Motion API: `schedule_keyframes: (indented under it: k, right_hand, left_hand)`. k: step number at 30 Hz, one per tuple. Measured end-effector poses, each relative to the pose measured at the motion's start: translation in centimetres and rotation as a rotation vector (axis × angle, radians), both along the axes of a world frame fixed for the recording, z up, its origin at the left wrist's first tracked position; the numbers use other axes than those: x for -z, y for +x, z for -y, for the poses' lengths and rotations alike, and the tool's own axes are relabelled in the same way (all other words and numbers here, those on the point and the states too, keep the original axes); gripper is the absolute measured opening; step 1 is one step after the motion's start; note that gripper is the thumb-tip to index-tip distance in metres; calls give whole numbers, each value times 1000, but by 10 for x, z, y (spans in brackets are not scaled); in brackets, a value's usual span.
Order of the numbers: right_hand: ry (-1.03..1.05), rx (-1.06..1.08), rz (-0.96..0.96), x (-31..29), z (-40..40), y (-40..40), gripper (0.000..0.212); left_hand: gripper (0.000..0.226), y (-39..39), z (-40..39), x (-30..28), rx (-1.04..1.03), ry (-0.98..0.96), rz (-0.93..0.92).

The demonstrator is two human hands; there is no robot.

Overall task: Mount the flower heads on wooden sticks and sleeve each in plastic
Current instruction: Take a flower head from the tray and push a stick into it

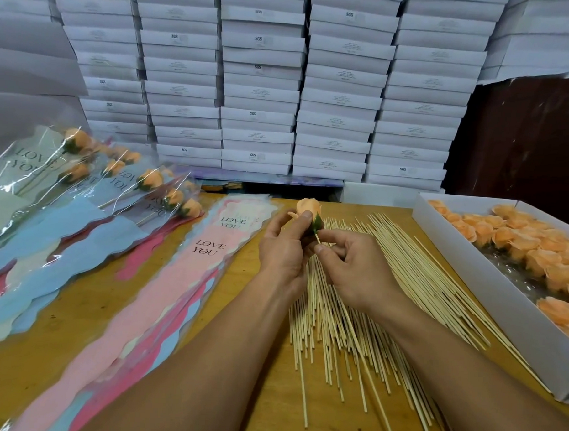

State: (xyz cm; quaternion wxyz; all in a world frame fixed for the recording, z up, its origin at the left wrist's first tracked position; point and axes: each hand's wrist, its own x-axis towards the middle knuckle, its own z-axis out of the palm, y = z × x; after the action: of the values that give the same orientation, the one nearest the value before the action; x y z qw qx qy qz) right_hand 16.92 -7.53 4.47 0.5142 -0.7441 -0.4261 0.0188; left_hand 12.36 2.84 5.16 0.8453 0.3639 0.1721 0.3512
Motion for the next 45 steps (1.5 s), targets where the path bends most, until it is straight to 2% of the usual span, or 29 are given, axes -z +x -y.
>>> schedule_keyframes:
  k: [3,13,18,22,25,27,28,30,32,34,39,42,44,45]
  right_hand:
    - [-1,-1,-16,-1,0,2,31]
    - [-32,-27,-47,2,5,11,29]
    - [-66,-46,-85,2,5,11,31]
    - [-74,-53,-95,3,4,13,29]
    - [-62,-57,-102,1,6,13,29]
    - [-57,-61,-106,0,6,12,29]
    - [-54,-66,-107,0,6,12,28]
    - [-41,-86,-101,0,6,10,28]
    - [-24,-113,-92,0,6,8,28]
    - [-18,-135,-88,0,6,8,27]
    - [-2,-146,-89,0,7,9,28]
    - [-6,-125,-102,1,7,10,27]
    - [-11,-119,-103,2,7,11,27]
    - [-10,-120,-105,2,7,11,27]
  left_hand:
    - [32,0,-1,1,-22,5,-32]
    - [30,-3,-9,4,-16,132,-96]
    - [20,-6,-24,-4,-201,162,-244]
    - [23,-12,-43,-22,-245,504,-561]
    - [34,-28,-61,-34,-292,847,-683]
    - [40,-42,-75,-39,-288,1036,-647]
    - [45,-48,-80,-39,-220,1083,-587]
    - [60,-54,-79,-37,24,1083,-472]
    - [72,-53,-70,-30,208,1086,-431]
    - [74,-48,-62,-25,247,1077,-395]
    - [74,-36,-61,-20,198,1060,-354]
    - [59,-37,-82,-20,-69,1146,-502]
    - [51,-42,-107,-17,-242,1382,-770]
    - [50,-46,-119,-13,-252,1509,-921]
